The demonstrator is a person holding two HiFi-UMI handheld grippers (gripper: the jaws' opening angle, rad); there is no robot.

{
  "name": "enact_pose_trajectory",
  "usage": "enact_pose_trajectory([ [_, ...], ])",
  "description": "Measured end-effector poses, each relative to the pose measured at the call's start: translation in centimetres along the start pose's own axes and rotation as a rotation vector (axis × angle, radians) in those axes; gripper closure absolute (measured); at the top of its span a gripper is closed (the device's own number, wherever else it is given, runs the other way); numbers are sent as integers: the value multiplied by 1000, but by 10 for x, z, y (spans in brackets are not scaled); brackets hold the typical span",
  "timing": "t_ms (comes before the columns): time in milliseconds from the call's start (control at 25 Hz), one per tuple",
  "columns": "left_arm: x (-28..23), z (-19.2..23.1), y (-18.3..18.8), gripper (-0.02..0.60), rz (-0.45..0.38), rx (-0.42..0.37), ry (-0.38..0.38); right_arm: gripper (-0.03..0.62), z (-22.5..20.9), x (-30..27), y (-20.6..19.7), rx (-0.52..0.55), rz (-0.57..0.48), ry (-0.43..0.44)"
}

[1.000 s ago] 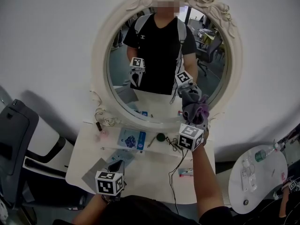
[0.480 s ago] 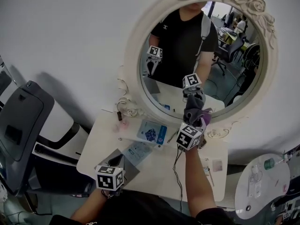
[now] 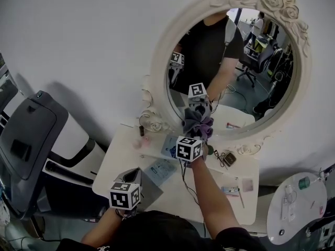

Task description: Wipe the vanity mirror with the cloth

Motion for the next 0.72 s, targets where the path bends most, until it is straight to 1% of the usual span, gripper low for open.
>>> enact_pose_trajectory([
  [80, 0, -7, -2, 581, -1, 0, -15, 551, -9, 7, 1, -49, -13, 63],
  [160, -2, -14, -5, 581, 9, -1, -25, 549, -19, 23, 3, -82, -72, 112],
  [240, -5, -22, -7, 581, 17, 1, -36, 549, -25, 51, 6, -114, -188, 148],
  [360, -10, -37, -3, 581, 3, -15, -58, 549, -26, 104, 7, -149, -367, 192],
  [440, -12, -46, 0, 581, -18, -26, -66, 549, -26, 135, 0, -167, -425, 210],
  [560, -14, -59, 3, 581, -39, -18, -92, 549, -25, 169, -21, -188, -428, 224],
  [640, -15, -69, 4, 582, -41, -22, -116, 549, -23, 184, -37, -180, -395, 229],
  [720, -17, -77, 5, 581, -47, -46, -127, 549, -21, 192, -52, -179, -351, 230],
])
Point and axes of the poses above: the fingertips, and each gripper's own axes: x backward along the fingers, z to its left, y out of its top, the point moved 9 cm from there along x, backward along the fingers, and after that the axes turned 12 degrees about y, right-handed, at the moved point
